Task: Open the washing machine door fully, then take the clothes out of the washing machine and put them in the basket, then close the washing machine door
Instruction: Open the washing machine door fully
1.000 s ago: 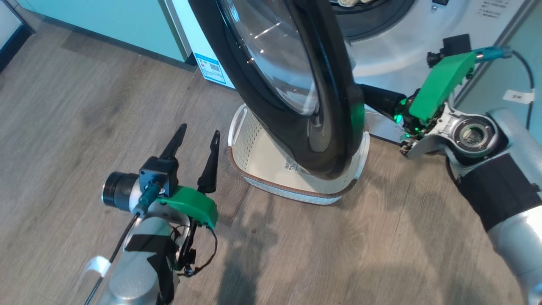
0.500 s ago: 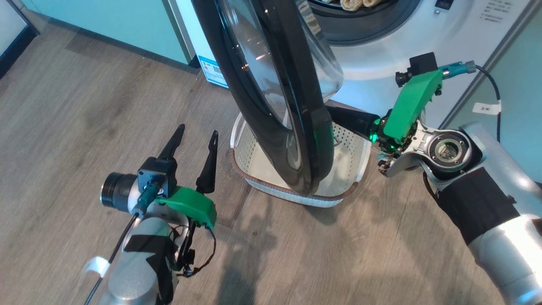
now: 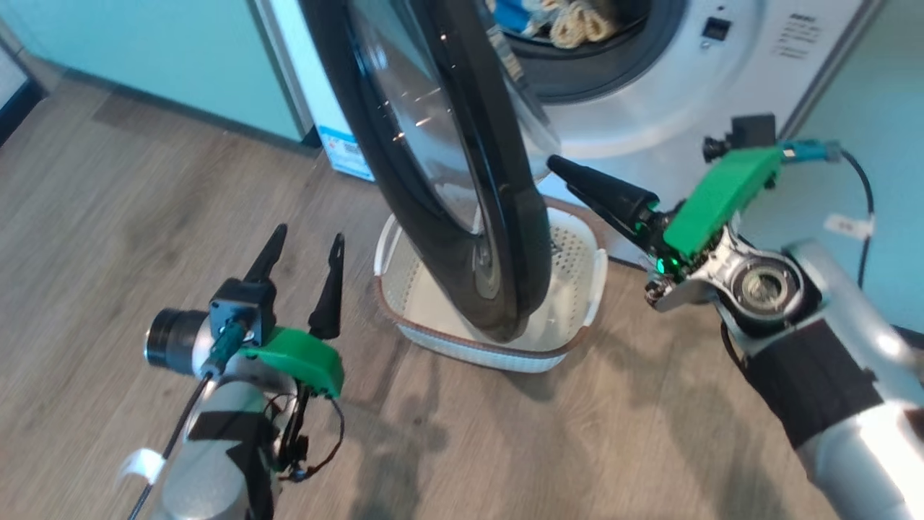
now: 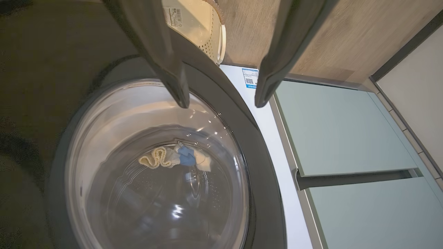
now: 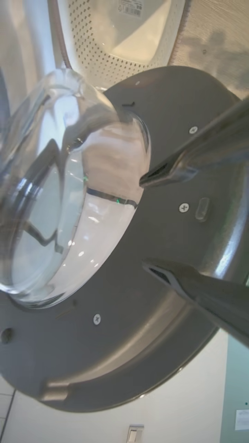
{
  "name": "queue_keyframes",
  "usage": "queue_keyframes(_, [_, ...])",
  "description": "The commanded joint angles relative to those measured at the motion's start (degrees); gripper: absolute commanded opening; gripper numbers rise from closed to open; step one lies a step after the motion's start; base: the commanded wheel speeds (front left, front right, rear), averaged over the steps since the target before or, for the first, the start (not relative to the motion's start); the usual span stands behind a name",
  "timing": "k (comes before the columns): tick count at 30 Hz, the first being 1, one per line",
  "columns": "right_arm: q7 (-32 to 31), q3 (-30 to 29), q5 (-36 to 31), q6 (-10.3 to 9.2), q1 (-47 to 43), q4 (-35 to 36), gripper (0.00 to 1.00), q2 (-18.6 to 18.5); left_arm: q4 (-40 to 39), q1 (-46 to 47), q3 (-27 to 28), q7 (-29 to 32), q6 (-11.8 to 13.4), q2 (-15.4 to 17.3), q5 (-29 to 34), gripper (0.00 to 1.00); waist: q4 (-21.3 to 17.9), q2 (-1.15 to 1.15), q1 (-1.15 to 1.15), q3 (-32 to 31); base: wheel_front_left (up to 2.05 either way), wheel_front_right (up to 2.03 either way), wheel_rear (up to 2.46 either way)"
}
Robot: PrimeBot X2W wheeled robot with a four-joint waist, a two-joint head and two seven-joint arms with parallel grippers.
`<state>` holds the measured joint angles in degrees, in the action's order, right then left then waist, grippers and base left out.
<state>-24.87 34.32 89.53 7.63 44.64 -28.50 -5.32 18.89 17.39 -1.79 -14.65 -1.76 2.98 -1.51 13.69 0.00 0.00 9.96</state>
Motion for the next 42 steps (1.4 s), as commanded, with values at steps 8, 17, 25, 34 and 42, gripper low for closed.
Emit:
queue_keyframes(8, [14.4, -0.9, -4.5, -0.14, -6.1, 5.1, 1.0, -1.9, -1.2, -1.2, 4.3, -0.3, -0.5, 4.5, 0.2, 1.0, -5.9, 0.0, 0.0, -4.8, 0.0, 0.0, 0.0])
queue_keyframes(17, [26.5, 0.9, -6.3, -0.14, -12.1, 6.2, 1.0, -5.5, -0.8, -3.6, 7.4, -0.3, -1.0, 7.5, -0.6, 1.0, -11.9, 0.0, 0.0, -8.6, 0.0, 0.0, 0.0])
queue_keyframes(25, [37.8, 6.5, -11.7, -0.14, -14.5, 5.6, 1.0, -10.8, -0.2, -5.7, 10.6, -0.3, -1.9, 8.7, -2.0, 1.0, -17.5, 0.0, 0.0, -10.8, 0.0, 0.0, 0.0])
queue_keyframes(34, [39.8, -3.2, -29.3, -0.14, -18.7, 4.1, 1.0, -11.5, 1.0, -7.1, 12.8, -0.3, -2.9, 8.6, -2.8, 1.0, -21.4, 0.0, 0.0, -11.8, 0.0, 0.0, 0.0])
queue_keyframes(42, [39.9, -14.2, -46.9, -0.14, -25.3, 7.7, 1.0, -8.6, 2.5, -7.0, 13.6, -0.3, -3.8, 8.5, -3.0, 1.0, -22.0, 0.0, 0.0, -11.7, 0.0, 0.0, 0.0])
